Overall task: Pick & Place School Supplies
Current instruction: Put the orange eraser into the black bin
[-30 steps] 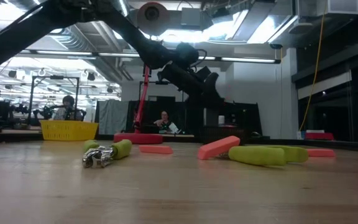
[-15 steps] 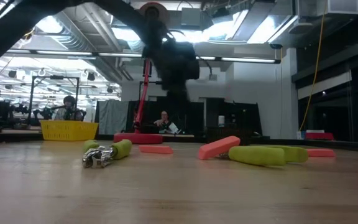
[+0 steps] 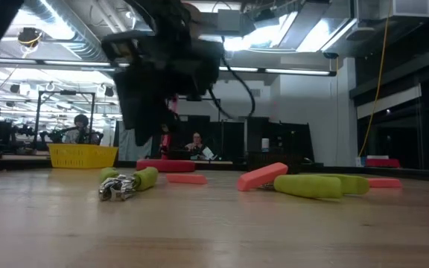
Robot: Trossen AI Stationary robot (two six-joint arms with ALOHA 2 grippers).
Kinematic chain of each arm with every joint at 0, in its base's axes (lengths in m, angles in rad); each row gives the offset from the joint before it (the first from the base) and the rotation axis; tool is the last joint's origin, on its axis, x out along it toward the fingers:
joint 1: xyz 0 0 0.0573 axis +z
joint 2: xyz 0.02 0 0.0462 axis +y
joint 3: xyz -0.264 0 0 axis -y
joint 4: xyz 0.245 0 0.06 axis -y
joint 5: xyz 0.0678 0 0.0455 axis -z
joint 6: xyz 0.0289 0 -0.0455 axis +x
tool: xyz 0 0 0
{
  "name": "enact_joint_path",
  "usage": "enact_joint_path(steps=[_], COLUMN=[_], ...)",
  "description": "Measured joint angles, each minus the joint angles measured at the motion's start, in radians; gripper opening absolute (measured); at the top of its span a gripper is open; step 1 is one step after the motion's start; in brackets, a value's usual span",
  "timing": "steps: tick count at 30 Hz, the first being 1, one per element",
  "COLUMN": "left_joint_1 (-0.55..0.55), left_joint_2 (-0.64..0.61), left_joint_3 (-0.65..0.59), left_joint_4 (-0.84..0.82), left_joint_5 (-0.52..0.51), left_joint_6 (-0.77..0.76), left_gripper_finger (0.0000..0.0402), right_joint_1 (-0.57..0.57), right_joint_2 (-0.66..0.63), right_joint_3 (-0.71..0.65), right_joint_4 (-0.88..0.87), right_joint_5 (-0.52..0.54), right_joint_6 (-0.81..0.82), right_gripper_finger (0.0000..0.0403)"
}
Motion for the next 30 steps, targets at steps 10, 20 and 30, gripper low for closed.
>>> enact_joint_path(steps=[10, 20, 30], left_joint_1=[-0.194, -0.191, -0.173], left_joint_2=[-0.267, -0.243, -0.243], left_joint_3=[-0.205, -0.323, -0.418], left_joint_4=[0.502, 0.652, 0.792], left_joint_5=[-0.442, -0.427, -0.569], left_joint_6=[-0.136, 0.054, 0.111], left_gripper_finger=[0.0139, 0.0140, 0.0139], right_joint_1=[0.000, 0.000, 0.000], right_joint_2=[0.000, 0.000, 0.000], right_joint_3=[0.000, 0.000, 0.000], right_joint_4=[0.027, 0.049, 0.069], right_joint_5=[0.000, 0.000, 0.004], right_joint_6=[-0.049, -0.064, -0.072], right_gripper_finger=[0.0146, 0.0146, 0.0146])
